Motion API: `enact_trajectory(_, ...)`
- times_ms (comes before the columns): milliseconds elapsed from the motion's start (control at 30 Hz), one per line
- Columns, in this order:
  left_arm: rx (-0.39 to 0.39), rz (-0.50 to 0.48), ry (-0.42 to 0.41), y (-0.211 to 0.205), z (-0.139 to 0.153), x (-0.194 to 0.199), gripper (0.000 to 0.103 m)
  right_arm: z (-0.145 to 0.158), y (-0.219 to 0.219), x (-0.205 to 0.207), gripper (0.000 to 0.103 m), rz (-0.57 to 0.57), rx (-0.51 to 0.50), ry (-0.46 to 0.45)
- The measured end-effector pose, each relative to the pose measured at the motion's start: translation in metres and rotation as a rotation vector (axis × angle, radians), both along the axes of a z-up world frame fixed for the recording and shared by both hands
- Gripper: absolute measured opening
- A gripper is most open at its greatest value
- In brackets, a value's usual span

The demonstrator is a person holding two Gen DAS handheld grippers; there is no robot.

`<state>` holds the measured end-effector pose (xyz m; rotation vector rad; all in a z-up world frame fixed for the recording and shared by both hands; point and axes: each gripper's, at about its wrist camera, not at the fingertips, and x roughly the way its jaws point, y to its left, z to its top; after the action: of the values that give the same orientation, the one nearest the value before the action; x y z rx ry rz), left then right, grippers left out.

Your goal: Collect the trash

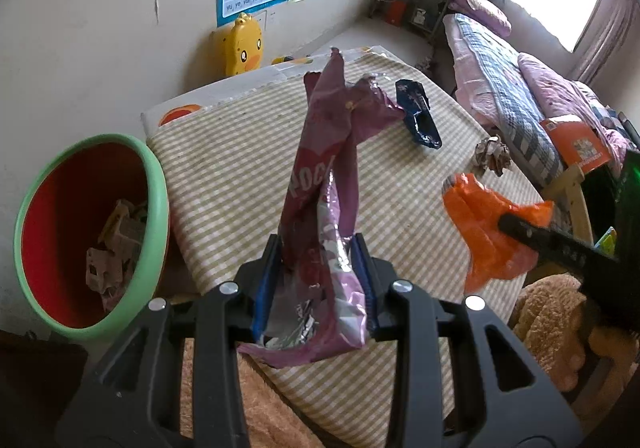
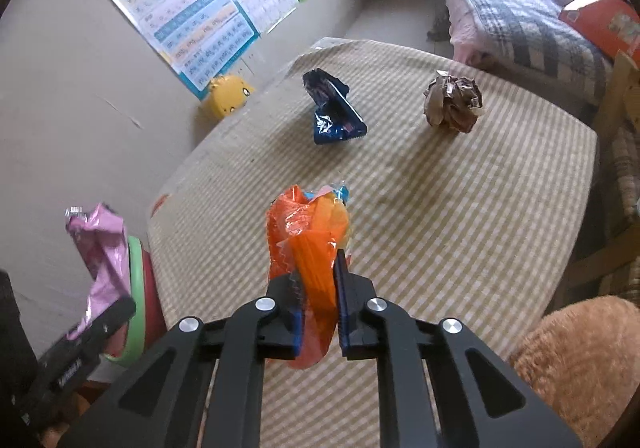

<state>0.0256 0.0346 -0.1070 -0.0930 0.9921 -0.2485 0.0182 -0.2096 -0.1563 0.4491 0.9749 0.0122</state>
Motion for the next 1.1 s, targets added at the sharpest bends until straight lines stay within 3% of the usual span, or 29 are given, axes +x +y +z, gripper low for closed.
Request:
enact_trajectory(233, -0.014, 0.009, -0.016, 0.006, 0.004, -0.003, 0.034, -0.037, 0.006, -0.001, 0.02, 0.044, 0.036, 0.172)
enact_trajectory(333, -0.019, 0.018, -0.007, 0.009, 0.002, -0.001, 0.034, -0.038, 0.008, 0.001, 0.047, 0.045, 0.028, 0.188)
enact_trajectory(467, -0.025, 0.023, 0.008, 0.011, -0.002, 0.0, 0.034, -0.041, 0.016, 0.001, 0.054, 0.063, -0.006, 0.206)
enact_trajectory(567, -0.027, 0.022, 0.01, 0.011, -0.003, 0.0, 0.034, -0.05, 0.02, 0.001, 0.052, 0.07, -0.031, 0.233)
enact_trajectory(600, -0.026, 0.023, 0.01, 0.011, -0.003, 0.0, 0.034, -0.052, 0.02, 0.0, 0.036, 0.071, -0.048, 0.239)
enact_trajectory(667, -0.027, 0.026, 0.01, 0.011, -0.004, 0.0, 0.034, -0.052, 0.022, -0.001, 0.023, 0.083, -0.062, 0.24)
enact_trajectory(1100, -0.016, 0.042, -0.024, 0.023, 0.005, 0.002, 0.034, 0.012, 0.046, -0.005, 0.021, 0.13, -0.008, 0.054)
